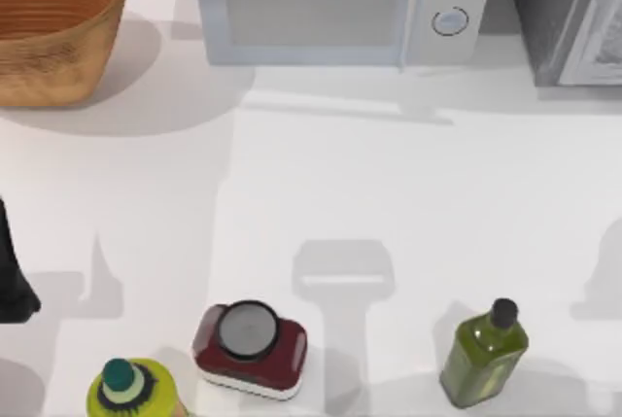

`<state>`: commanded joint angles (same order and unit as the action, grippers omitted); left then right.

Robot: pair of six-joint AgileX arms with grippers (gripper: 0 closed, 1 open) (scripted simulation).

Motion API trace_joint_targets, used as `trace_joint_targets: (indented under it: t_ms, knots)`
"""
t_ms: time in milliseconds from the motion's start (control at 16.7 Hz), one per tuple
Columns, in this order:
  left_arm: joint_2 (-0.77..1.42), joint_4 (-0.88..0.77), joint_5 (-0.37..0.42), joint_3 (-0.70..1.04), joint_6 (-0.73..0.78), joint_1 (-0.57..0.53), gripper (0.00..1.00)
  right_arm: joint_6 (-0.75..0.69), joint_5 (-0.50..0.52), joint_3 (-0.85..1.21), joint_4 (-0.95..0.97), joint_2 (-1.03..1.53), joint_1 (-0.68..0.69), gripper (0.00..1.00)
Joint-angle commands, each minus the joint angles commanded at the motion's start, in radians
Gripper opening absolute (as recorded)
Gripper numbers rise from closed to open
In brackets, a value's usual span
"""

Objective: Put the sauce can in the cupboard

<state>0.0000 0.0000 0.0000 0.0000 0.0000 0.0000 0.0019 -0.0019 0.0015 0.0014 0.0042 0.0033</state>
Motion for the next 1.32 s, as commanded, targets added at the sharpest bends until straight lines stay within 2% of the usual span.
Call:
trace_joint_targets:
  t_ms: [180, 420, 1320]
  knots:
    - [0.000, 0.000, 0.000, 0.000, 0.000, 0.000, 1.00, 0.003, 0.003, 0.062, -0.022, 0.056, 0.014, 0.00]
    - [0.000, 0.000, 0.000, 0.000, 0.000, 0.000, 1.00, 0.009, 0.024, 0.291, -0.097, 0.242, 0.044, 0.00]
    - [0.000, 0.000, 0.000, 0.000, 0.000, 0.000, 1.00, 0.006, 0.183, 1.652, -0.465, 1.202, 0.164, 0.00]
